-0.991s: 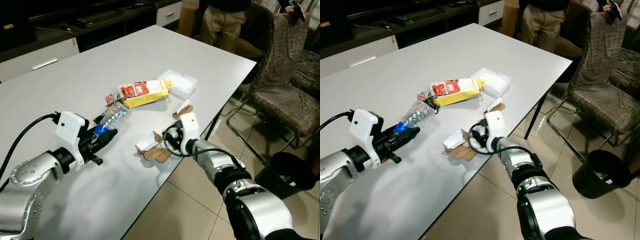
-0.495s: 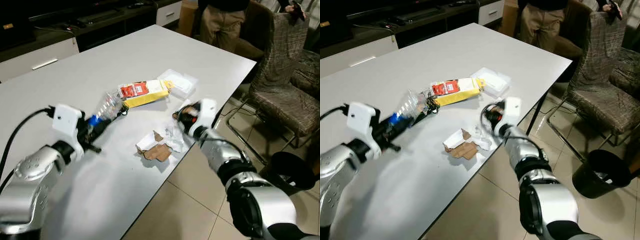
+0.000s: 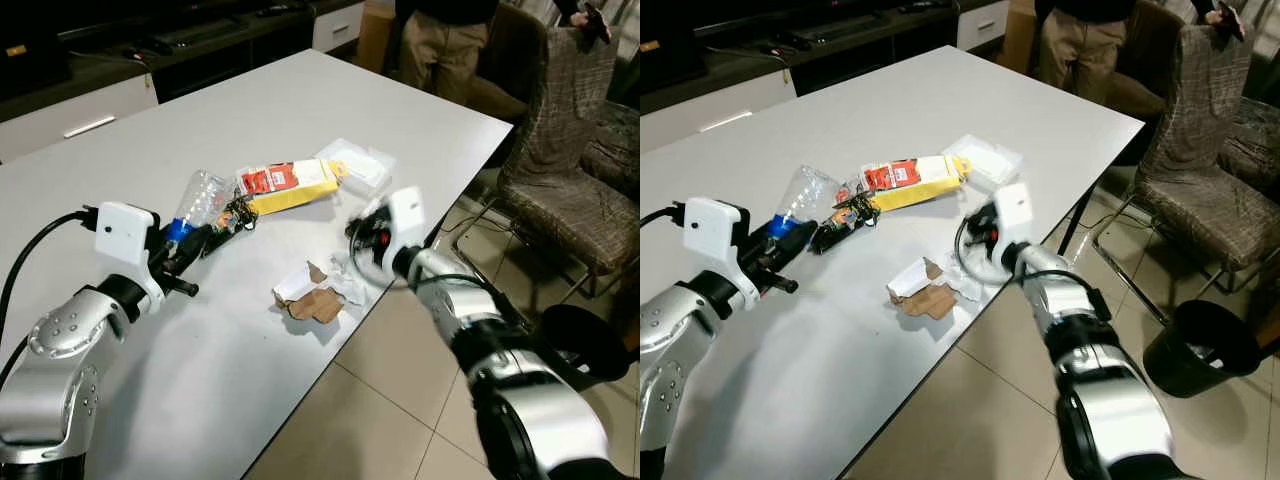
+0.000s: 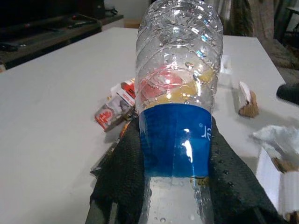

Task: Picking trash to rubbish bin

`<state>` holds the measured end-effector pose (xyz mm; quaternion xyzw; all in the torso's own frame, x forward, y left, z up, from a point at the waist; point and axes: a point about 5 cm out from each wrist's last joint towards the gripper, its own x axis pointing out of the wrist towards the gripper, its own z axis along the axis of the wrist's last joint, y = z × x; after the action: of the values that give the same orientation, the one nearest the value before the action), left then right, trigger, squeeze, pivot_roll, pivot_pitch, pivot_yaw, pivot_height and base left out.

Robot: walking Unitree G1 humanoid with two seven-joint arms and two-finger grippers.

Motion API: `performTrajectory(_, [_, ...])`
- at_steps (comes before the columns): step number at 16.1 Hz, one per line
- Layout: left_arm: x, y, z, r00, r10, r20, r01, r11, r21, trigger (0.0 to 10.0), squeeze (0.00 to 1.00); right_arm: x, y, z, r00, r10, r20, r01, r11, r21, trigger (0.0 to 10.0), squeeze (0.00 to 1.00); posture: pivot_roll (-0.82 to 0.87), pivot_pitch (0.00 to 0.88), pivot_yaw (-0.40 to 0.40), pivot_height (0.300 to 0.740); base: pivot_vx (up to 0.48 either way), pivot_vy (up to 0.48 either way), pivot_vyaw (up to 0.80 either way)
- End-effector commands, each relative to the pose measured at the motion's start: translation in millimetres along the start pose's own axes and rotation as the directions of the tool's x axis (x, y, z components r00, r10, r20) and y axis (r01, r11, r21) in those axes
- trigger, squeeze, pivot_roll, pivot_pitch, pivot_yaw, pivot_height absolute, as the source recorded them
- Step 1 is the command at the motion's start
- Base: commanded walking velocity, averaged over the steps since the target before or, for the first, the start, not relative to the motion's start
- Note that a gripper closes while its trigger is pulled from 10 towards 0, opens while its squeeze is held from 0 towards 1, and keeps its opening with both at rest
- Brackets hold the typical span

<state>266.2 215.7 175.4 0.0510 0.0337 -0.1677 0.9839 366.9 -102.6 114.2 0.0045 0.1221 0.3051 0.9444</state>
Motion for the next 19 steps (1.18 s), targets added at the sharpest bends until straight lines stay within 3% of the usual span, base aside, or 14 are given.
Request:
performTrajectory(1, [0.2,-6.5,2,0.999,-0.041,0.005,0.041,0.999,0.017,0.0,0.00,-6.6,-5.5,5,0.999,0.030,-0.045,-0.031,0.999,-0.034,10.0,1.00,-0.02,0.000,-0.083,0.740,0.000,0.000,0.00])
performTrajectory(3, [1.2,-10.9,1,0.997,-0.082,-0.003,0.082,0.996,0.028,0.0,0.00,-13.8,-5.9,10,0.993,0.090,-0.080,-0.091,0.996,-0.009,10.0,1.00,-0.03,0.000,-0.074,0.740,0.000,0.000,0.00])
performTrajectory(4, [2.4,-12.2,1,0.995,-0.104,-0.007,0.104,0.994,0.032,0.0,0.00,-21.6,-3.0,13,0.976,0.169,-0.139,-0.176,0.984,-0.035,10.0,1.00,-0.03,0.000,-0.066,0.740,0.000,0.000,0.00])
performTrajectory(7, [5.0,-16.7,0,0.989,-0.147,-0.017,0.148,0.988,0.034,0.0,0.00,-27.3,3.9,15,0.948,0.248,-0.199,-0.261,0.965,-0.042,10.0,1.00,-0.04,0.000,-0.058,0.740,0.000,0.000,0.00])
performTrajectory(11, [2.1,-28.4,-2,0.966,-0.252,-0.056,0.255,0.966,0.043,0.0,0.00,-19.5,12.9,1,0.926,0.252,-0.282,-0.275,0.960,-0.048,10.0,1.00,-0.02,0.000,-0.057,0.740,0.000,0.000,0.00])
performTrajectory(13, [2.0,-27.0,-1,0.966,-0.252,-0.062,0.256,0.965,0.054,0.0,0.00,-9.1,13.5,-5,0.930,0.186,-0.317,-0.235,0.964,-0.122,10.0,1.00,-0.01,0.000,-0.056,0.740,0.000,0.000,0.00])
performTrajectory(14, [1.2,-25.7,-1,0.966,-0.251,-0.064,0.255,0.965,0.056,0.0,0.00,-4.3,14.5,-8,0.932,0.167,-0.323,-0.218,0.967,-0.129,10.0,0.00,-0.01,0.000,-0.055,0.740,0.000,0.000,0.00])
performTrajectory(19, [-2.4,-23.0,0,0.965,-0.251,-0.075,0.256,0.964,0.065,0.0,0.00,2.1,10.7,-23,0.920,0.063,-0.387,-0.150,0.968,-0.200,10.0,0.00,0.01,0.000,-0.054,0.740,0.000,0.000,0.00])
